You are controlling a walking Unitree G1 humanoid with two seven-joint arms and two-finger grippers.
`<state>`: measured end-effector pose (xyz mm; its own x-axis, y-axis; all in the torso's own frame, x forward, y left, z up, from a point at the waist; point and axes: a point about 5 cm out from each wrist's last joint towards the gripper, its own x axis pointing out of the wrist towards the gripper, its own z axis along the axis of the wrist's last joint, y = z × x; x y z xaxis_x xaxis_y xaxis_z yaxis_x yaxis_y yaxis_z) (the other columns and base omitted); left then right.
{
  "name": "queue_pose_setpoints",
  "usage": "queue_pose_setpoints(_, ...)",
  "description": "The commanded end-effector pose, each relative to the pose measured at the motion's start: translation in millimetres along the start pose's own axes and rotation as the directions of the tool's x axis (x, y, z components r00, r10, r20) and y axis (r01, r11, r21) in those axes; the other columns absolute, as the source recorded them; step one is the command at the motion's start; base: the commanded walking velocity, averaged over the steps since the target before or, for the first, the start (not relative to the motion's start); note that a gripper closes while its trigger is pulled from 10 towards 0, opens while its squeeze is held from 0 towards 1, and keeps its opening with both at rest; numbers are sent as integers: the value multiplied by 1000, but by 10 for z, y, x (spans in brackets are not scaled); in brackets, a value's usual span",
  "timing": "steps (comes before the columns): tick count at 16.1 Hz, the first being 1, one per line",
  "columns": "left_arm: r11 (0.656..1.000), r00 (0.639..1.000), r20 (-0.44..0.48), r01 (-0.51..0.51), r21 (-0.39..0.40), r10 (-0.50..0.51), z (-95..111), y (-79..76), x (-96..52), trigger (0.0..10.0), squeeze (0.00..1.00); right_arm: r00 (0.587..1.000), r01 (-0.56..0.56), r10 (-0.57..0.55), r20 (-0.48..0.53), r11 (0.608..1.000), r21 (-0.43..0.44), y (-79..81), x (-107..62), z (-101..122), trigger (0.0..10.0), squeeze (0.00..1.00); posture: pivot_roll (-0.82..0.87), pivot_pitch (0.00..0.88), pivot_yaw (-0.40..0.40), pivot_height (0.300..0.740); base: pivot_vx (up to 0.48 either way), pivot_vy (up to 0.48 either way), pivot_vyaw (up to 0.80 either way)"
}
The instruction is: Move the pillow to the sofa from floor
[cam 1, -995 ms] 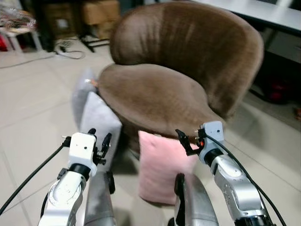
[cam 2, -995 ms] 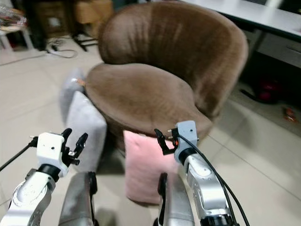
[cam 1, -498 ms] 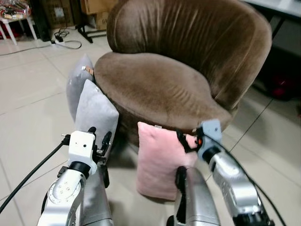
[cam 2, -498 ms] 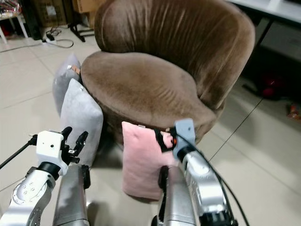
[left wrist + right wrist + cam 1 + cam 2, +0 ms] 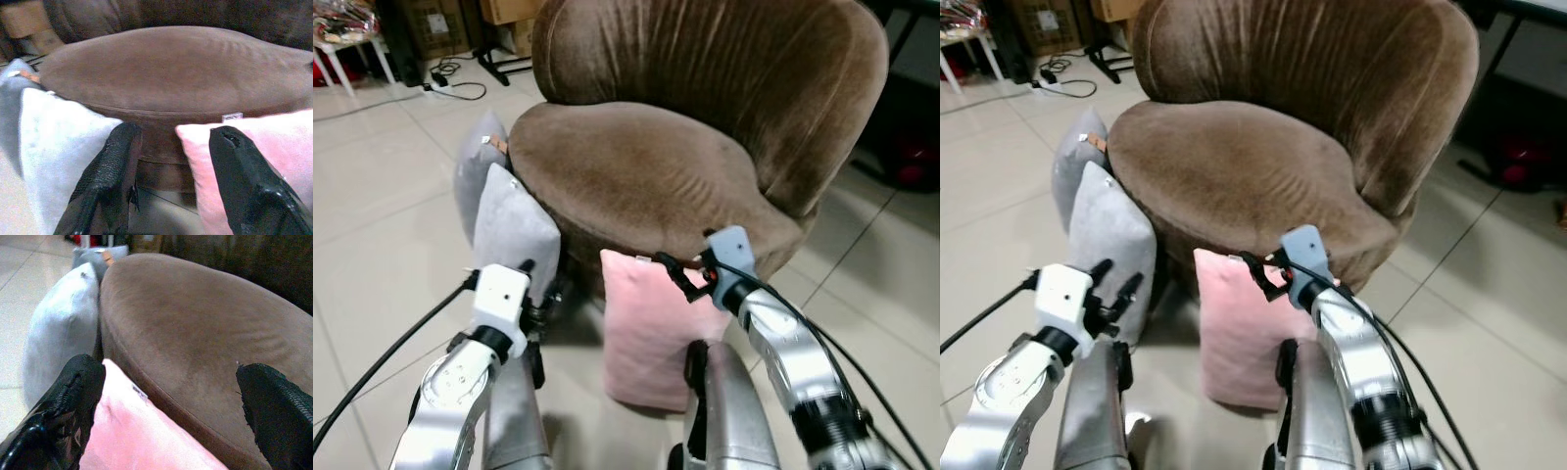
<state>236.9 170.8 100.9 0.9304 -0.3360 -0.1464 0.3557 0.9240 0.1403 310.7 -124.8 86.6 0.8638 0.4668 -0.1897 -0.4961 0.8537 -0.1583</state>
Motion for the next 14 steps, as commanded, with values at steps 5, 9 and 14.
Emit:
queue_pose_setpoints(5,975,976,1,217,48,-218,122,-25,7,10000,0,961,-169,101,-256,950,-261,-103,253,-130,10000,0,-35,0,40,432,0,0,0)
queue_pose_setpoints(9,956,959,-34,284,68,-282,112,-49,-52,10000,0,937,-140,-4,-350,912,-386,-184,362,-173,10000,0,1,67,44,432,0,0,0)
queue_pose_setpoints(14,939,941,-66,336,76,-331,161,-70,-149,10000,0,857,-240,-66,-511,827,-509,-61,367,-389,10000,0,49,131,64,432,0,0,0)
